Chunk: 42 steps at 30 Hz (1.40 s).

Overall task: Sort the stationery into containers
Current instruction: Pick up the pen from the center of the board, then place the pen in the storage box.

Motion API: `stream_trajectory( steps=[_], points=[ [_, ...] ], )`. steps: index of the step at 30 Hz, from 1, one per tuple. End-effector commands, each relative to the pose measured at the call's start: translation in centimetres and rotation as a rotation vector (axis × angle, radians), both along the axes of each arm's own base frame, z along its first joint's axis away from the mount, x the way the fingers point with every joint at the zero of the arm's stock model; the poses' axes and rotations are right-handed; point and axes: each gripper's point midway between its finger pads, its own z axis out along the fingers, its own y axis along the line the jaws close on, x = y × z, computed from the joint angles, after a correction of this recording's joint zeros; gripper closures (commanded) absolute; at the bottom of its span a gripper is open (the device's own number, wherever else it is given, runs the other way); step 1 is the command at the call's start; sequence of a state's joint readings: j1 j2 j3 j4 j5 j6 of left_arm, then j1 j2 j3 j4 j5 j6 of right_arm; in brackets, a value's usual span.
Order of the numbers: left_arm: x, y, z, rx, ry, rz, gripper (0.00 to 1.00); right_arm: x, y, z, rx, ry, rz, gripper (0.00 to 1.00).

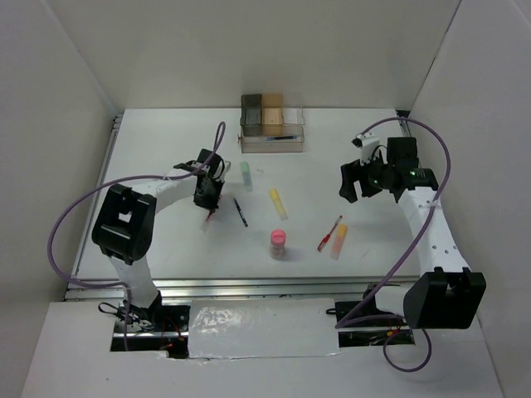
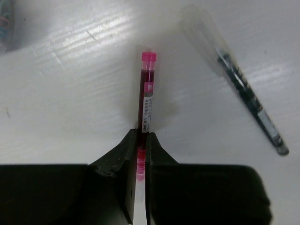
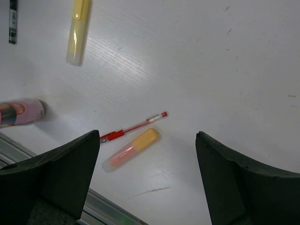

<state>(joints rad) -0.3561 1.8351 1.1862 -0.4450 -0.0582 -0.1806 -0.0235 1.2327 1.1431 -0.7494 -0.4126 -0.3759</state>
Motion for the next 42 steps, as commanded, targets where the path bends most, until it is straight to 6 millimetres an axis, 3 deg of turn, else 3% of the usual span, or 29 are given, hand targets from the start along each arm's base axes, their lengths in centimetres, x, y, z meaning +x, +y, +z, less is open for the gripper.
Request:
stream_trajectory(
  steps=[1, 2, 5, 7, 8, 10, 11, 13, 14, 20, 22, 25, 29, 36, 38, 42],
  points=[
    [0.4, -0.6, 6.0, -0.045, -0.100, -0.091, 1.00, -1.7, 0.5, 0.6, 0.028, -0.033, 0.090, 0.11],
    [0.7, -1.5, 7.8, -0.088, -0.143, -0.147, 1.00, -2.0, 0.6, 0.3, 0.034, -0.029, 0.097, 0.11],
    [3.5, -4.0, 16.1, -0.175, -0.360, -0.319, 1.00, -2.7, 0.9, 0.3, 0.062, -0.064, 0.130, 0.10],
    [4.2, -5.7, 18.3, -0.199, -0.409, -0.462, 1.00, -2.9, 0.8, 0.3, 0.050, -0.109, 0.150, 0.09],
    [5.5, -6.7, 21.2, -0.212, -0.481, -0.516, 1.00, -2.9, 0.8, 0.3, 0.046, -0.128, 0.157, 0.09],
    [7.1, -7.9, 20.4, -0.186, -0.470, -0.631, 1.00, -3.3, 0.8, 0.2, 0.026, -0.174, 0.176, 0.09],
    [9.3, -8.7, 20.7, -0.173, -0.490, -0.644, 1.00, -3.4, 0.7, 0.0, 0.019, -0.186, 0.181, 0.09],
    [11.4, -9.0, 20.2, -0.113, -0.495, -0.679, 1.00, -4.0, 0.7, -0.1, 0.012, -0.209, 0.194, 0.09],
    [13.6, -9.6, 20.2, -0.090, -0.518, -0.699, 1.00, -4.3, 0.7, -0.2, 0.009, -0.211, 0.197, 0.09],
    [18.9, -12.3, 19.4, 0.145, -0.666, -0.975, 1.00, -5.2, 0.5, -0.5, 0.022, -0.191, 0.176, 0.09],
    [19.5, -12.8, 18.2, 0.204, -0.698, -1.027, 1.00, -5.5, 0.5, -0.5, 0.032, -0.178, 0.176, 0.10],
    [21.4, -14.0, 19.2, 0.264, -0.819, -1.053, 1.00, -5.6, 0.3, -0.6, 0.038, -0.161, 0.169, 0.10],
    [23.3, -15.4, 18.8, 0.278, -0.892, -1.069, 1.00, -5.6, 0.2, -1.0, 0.050, -0.133, 0.170, 0.10],
    [24.0, -17.2, 17.0, 0.279, -0.918, -1.098, 0.99, -5.2, 0.3, -1.5, 0.072, -0.118, 0.168, 0.11],
    [24.2, -17.6, 16.4, 0.257, -0.923, -1.084, 0.91, -5.1, 0.3, -1.6, 0.081, -0.113, 0.163, 0.10],
    [25.1, -18.2, 16.2, 0.248, -0.954, -1.059, 0.87, -4.8, 0.4, -1.6, 0.086, -0.125, 0.165, 0.10]
  ],
)
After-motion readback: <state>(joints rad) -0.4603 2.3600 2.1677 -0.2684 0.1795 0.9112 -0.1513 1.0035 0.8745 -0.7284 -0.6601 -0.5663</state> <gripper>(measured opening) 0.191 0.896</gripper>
